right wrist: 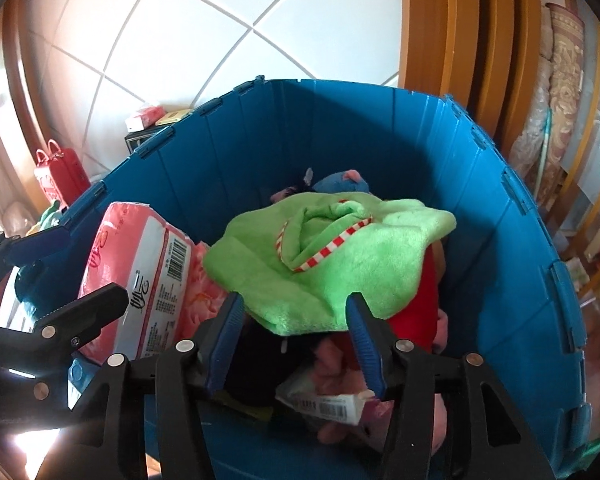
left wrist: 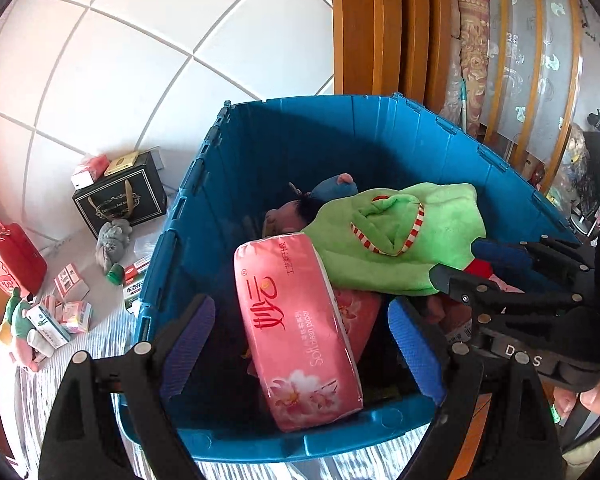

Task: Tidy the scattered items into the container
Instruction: 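Open both tools to drop the tissue pack and medicine box into the crate, then withdraw both tools from the crate back over the bed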

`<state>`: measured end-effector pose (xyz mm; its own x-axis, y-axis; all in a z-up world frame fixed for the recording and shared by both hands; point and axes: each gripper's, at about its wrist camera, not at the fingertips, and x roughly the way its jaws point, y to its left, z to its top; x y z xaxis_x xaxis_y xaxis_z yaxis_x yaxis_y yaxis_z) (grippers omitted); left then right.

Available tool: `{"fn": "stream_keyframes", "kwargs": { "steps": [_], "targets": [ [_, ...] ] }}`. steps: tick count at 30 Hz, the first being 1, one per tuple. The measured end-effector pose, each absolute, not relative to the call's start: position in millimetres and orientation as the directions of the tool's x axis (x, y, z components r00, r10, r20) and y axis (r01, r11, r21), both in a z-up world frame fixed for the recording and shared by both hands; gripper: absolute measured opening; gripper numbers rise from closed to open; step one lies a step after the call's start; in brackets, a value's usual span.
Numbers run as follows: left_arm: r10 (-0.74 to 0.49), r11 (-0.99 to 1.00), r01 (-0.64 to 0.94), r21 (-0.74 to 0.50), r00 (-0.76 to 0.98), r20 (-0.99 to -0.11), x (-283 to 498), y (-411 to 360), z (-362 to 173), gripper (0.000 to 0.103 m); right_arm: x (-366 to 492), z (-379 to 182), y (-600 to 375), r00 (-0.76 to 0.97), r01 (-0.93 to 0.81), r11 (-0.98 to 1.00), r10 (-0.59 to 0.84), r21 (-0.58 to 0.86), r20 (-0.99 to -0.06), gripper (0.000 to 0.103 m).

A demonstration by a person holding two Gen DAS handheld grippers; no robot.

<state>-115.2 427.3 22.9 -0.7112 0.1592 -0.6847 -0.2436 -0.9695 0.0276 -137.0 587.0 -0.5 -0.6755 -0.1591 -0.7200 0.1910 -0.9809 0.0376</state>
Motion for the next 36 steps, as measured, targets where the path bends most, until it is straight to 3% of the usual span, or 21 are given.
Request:
{"fn": "stream_keyframes", "kwargs": {
  "steps": [4,8,10,20,28,36],
  "targets": [
    [0.155,-0.974,-0.225,0.024,-0.740,-0.655,-105.3,413.5,32.7,0.089,-122.6,14.3,583.4,-0.711,0.193,-0.981,-0.147,0.011,-0.688,0.084],
    [0.121,-0.985,-0.170,0.024,-0.783,-0.611,-92.0,376.7,45.9,0.089,-107.9,36.3,569.8,-0.764,0.204,-0.979,-0.167,0.012,-0.623,0.092],
    [0.089,-0.992,-0.124,0.018,-0.803,-0.589,-85.5,349.3,49.9,0.089,-100.6,48.4,554.8,-0.796,0.221,-0.975,-0.190,0.015,-0.575,0.103],
    [-0.053,-0.995,0.091,-0.034,-0.799,-0.599,-60.5,142.4,29.2,0.089,-78.1,83.5,391.0,-0.838,0.387,-0.922,-0.355,0.008,-0.415,0.103],
    [-0.123,-0.974,0.222,-0.056,-0.713,-0.690,-62.9,-32.1,-15.0,0.089,-87.8,65.6,211.3,-0.752,0.476,-0.879,-0.421,0.023,-0.507,0.103],
    [-0.212,-0.926,0.372,-0.068,-0.660,-0.721,-80.7,-134.3,-40.8,0.089,-147.0,29.2,143.6,-0.680,0.518,-0.855,-0.432,0.027,-0.592,0.103]
  ]
}}
